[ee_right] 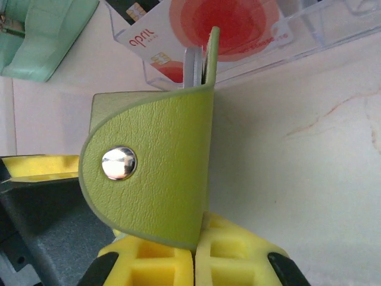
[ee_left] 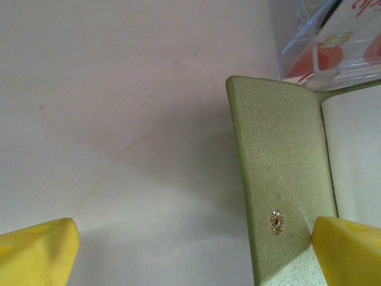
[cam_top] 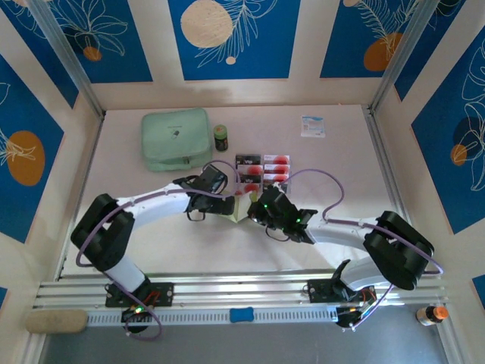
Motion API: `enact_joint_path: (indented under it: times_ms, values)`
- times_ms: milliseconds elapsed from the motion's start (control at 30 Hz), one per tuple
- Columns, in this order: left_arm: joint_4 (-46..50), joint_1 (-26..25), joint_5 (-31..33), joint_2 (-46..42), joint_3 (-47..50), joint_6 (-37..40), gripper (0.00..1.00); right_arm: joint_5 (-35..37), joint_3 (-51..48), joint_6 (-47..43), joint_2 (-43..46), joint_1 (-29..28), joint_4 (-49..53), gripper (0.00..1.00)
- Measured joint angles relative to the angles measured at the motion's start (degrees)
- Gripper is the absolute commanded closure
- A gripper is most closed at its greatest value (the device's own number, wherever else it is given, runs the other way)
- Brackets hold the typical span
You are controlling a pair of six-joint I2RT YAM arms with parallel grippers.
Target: Put the credit cards into the card holder
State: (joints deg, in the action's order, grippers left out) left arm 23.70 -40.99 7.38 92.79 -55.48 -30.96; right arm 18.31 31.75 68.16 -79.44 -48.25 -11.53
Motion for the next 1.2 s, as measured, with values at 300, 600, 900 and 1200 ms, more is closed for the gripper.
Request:
enact_joint_path:
  times_ms: [300, 600, 900, 1200]
  values:
    - [-1.0, 0.0, 1.7, 3.1, -2.1, 1.7, 0.0, 1.0, 0.4, -1.7, -5.7, 1.8, -4.8, 1.0]
    - [-1.0, 0.8, 3.8, 6.4, -5.3, 4.5, 0.0, 0.9, 4.7, -2.9, -11.8, 4.2, -8.2, 1.0]
    - [-0.6, 3.0, 4.7, 6.3, -6.3, 6.0, 0.0, -1.0, 5.9, -3.7, -13.4, 5.1, -10.3, 1.0]
    - [1.3, 3.1, 3.6, -3.8, -6.1, 5.6, 0.0, -2.6, 3.0, -3.7, -9.4, 0.5, -10.6, 1.0]
